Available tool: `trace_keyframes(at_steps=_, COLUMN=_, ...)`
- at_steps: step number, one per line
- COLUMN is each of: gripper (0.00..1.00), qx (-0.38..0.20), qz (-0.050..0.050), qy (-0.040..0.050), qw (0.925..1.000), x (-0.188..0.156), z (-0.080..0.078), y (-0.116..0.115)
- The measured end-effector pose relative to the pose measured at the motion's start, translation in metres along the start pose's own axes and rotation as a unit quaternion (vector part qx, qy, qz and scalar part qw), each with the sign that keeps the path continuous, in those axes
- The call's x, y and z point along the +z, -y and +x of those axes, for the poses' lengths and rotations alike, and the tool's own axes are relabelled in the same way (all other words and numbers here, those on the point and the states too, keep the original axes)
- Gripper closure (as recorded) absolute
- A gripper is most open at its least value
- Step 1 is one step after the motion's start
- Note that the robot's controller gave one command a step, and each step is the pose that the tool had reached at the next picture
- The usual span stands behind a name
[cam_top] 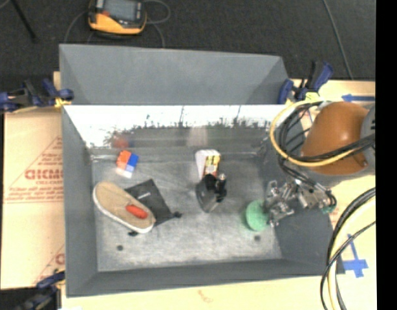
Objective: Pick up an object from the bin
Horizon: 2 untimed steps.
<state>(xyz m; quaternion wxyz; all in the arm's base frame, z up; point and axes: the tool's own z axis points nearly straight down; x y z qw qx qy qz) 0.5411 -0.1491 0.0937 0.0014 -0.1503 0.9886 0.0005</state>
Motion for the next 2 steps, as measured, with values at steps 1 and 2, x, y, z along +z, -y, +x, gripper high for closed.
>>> trace_keyframes(at_steps=1, gripper=1.0, qx=-0.003, qz=0.003, qy=0.0058, qw=1.0, x=0.009, z=0.002, y=-0.001)
trace_keyframes(at_steps=2, gripper=1.0, qx=-0.018, qz=0.002, qy=0.0013, qw=0.9998, x=-0.134, z=-0.008, y=0.0)
